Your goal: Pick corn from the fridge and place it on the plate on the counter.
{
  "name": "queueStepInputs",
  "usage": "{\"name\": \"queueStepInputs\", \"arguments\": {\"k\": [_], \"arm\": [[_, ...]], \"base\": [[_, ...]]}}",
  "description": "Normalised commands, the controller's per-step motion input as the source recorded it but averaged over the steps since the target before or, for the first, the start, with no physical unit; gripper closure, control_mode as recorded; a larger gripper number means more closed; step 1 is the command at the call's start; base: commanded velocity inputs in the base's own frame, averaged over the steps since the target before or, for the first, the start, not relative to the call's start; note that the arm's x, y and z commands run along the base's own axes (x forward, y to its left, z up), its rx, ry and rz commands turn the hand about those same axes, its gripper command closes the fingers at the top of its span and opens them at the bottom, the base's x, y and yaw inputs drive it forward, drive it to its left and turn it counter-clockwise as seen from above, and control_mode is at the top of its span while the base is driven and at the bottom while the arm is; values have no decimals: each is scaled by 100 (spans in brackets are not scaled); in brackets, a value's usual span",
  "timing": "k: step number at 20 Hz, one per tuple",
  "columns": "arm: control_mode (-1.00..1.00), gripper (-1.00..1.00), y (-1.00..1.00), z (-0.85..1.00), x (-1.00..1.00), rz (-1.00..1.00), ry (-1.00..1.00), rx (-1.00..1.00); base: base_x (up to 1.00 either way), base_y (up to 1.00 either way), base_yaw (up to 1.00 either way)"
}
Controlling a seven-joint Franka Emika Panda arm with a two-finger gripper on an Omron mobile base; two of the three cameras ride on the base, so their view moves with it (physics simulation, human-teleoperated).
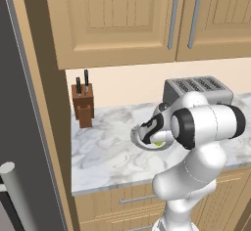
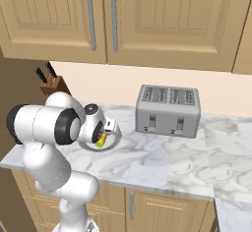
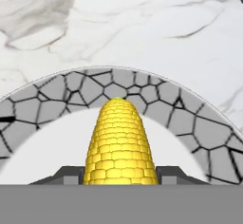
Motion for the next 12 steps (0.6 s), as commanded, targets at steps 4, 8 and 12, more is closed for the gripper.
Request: {"name": "queueStepInputs", "arguments": {"k": [4, 8, 12], "arm": [[-100, -100, 0, 0, 0, 0, 0, 0], [-100, -100, 0, 0, 1, 0, 0, 0], [-100, -100, 0, 16, 0, 0, 0, 0]], "base": [[0, 0, 0], [0, 0, 0], [0, 0, 0]]}}
